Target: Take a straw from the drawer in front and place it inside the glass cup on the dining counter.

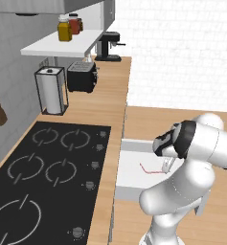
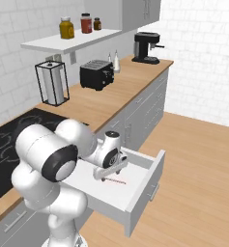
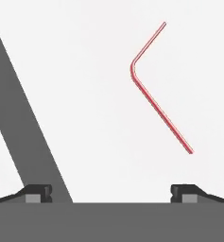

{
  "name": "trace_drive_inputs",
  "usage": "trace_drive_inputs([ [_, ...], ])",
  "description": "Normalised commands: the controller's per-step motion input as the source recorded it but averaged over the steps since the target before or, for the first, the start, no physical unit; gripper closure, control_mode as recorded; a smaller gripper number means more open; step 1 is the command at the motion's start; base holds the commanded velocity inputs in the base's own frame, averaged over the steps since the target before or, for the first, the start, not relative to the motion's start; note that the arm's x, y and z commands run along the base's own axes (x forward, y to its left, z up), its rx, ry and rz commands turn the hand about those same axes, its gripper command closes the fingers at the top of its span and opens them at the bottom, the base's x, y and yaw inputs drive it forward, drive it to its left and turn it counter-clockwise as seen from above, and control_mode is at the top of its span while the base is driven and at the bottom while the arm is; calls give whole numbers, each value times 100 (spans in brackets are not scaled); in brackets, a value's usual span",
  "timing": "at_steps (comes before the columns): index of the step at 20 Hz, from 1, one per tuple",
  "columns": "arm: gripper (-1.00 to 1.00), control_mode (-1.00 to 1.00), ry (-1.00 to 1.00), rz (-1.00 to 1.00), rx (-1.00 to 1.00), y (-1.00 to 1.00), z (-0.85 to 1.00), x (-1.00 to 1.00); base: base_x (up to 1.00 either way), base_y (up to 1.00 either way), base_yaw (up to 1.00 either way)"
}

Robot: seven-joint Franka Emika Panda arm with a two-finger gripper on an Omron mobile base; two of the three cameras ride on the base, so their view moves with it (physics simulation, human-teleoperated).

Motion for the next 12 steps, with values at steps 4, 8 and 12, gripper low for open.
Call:
trace_drive_inputs([
  [4,-100,-100,0,27,-2,12,-24,0,0,0,0],
  [8,-100,-100,-1,21,-1,5,-5,12,0,0,0],
  [12,-100,-100,0,20,0,0,-12,23,0,0,0],
])
